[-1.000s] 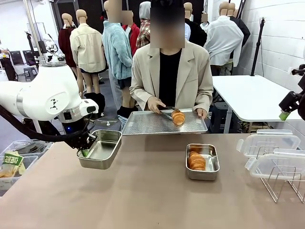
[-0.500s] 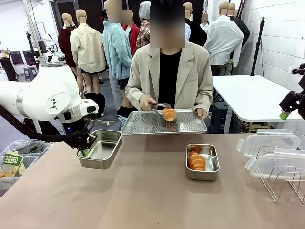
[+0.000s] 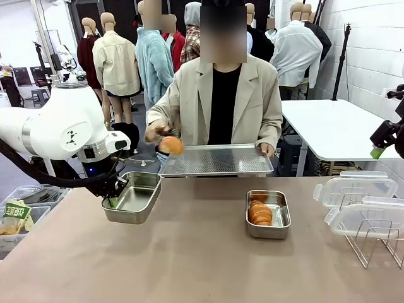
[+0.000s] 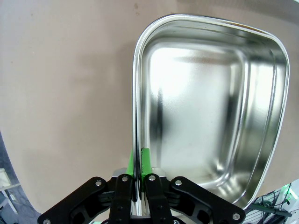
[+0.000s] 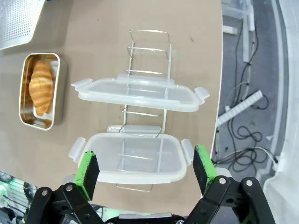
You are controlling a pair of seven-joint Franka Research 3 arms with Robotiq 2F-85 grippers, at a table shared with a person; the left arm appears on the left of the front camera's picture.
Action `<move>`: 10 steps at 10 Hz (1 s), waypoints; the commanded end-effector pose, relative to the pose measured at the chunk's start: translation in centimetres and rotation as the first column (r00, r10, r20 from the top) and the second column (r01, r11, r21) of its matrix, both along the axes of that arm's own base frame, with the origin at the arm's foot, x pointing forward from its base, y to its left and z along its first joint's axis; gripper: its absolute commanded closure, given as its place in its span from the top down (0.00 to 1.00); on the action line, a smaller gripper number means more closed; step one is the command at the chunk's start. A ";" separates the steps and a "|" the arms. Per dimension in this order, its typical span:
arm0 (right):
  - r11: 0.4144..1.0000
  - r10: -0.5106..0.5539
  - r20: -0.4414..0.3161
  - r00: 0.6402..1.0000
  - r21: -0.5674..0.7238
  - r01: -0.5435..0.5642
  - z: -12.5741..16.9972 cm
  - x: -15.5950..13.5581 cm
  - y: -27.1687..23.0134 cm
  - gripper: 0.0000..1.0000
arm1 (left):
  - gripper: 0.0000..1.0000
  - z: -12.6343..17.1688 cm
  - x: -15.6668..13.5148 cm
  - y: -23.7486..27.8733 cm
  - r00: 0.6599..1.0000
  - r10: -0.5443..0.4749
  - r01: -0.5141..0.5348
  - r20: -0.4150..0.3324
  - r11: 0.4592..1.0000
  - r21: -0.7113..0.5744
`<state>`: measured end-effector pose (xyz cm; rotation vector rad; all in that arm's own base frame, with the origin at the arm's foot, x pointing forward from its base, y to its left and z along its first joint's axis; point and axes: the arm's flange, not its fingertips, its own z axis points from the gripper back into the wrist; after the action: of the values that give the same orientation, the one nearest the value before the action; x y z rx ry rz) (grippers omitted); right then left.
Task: Place the bread in airtight containers.
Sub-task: Once an object is inside an Airtight Container , place the container in the center of the table.
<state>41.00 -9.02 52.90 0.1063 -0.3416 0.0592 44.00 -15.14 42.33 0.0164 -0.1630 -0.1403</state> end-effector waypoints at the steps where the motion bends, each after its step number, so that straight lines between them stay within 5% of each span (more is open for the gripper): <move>1: 1.000 0.006 0.002 1.000 -0.008 -0.006 0.0 0.0 0.0 1.00 | 0.00 0.4 0.1 0.2 1.000 -0.001 0.001 0.013 1.000 -0.004; 10: 1.000 0.006 0.002 1.000 -0.008 -0.006 0.0 0.0 0.0 1.00 | 0.00 0.4 0.1 0.2 1.000 -0.001 0.001 0.013 1.000 -0.004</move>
<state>40.99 -9.05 52.90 0.1056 -0.3416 0.0583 43.99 -15.14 42.33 0.0164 -0.1629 -0.1403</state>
